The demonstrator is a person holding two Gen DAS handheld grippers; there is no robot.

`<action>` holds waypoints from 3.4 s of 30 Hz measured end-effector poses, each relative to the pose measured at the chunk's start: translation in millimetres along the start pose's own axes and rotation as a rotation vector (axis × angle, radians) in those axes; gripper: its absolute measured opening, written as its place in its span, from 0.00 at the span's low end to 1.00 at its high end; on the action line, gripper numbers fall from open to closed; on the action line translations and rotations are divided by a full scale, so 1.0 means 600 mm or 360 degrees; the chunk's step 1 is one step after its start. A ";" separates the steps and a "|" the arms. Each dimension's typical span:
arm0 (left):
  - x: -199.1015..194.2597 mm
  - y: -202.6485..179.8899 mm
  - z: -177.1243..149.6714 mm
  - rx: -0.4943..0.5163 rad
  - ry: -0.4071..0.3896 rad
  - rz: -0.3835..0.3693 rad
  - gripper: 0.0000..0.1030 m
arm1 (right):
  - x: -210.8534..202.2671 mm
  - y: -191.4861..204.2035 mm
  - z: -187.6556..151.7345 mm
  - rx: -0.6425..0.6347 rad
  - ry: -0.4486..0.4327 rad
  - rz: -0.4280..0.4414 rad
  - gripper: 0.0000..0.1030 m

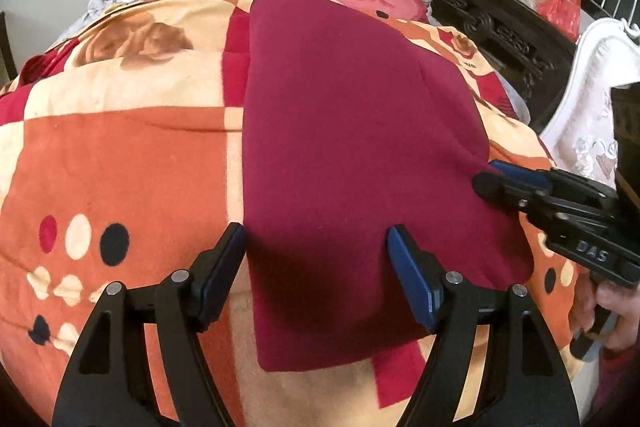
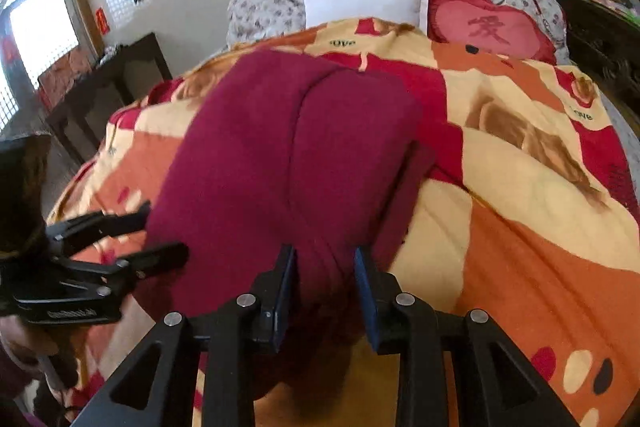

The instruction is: Fold small clothes

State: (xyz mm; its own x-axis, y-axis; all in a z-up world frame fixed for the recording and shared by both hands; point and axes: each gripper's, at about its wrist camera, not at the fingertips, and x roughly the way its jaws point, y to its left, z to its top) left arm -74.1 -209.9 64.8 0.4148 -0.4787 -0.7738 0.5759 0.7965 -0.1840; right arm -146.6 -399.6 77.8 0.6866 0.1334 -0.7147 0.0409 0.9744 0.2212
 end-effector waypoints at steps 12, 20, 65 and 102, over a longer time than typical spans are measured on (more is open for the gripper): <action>-0.017 0.004 0.013 0.0014 -0.0049 0.0020 0.71 | 0.027 -0.047 0.093 0.0337 -0.0141 -0.0024 0.60; 0.001 0.002 0.021 -0.0024 -0.0033 0.0002 0.71 | 0.080 -0.066 0.130 0.0296 -0.0119 0.0014 0.18; 0.069 0.081 0.061 -0.0394 0.0077 -0.0477 0.76 | 0.075 -0.106 0.019 0.0593 -0.0100 0.0353 0.77; -0.138 0.148 -0.058 -0.0241 0.0030 0.0017 0.54 | -0.051 0.273 -0.040 -0.0246 0.0039 0.0363 0.43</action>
State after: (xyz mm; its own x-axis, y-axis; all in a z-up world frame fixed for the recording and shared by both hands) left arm -81.9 -86.8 91.6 0.4062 -0.4643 -0.7870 0.4583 0.8486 -0.2642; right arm -178.5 -239.5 120.3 0.6476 0.3551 -0.6742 -0.2254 0.9344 0.2757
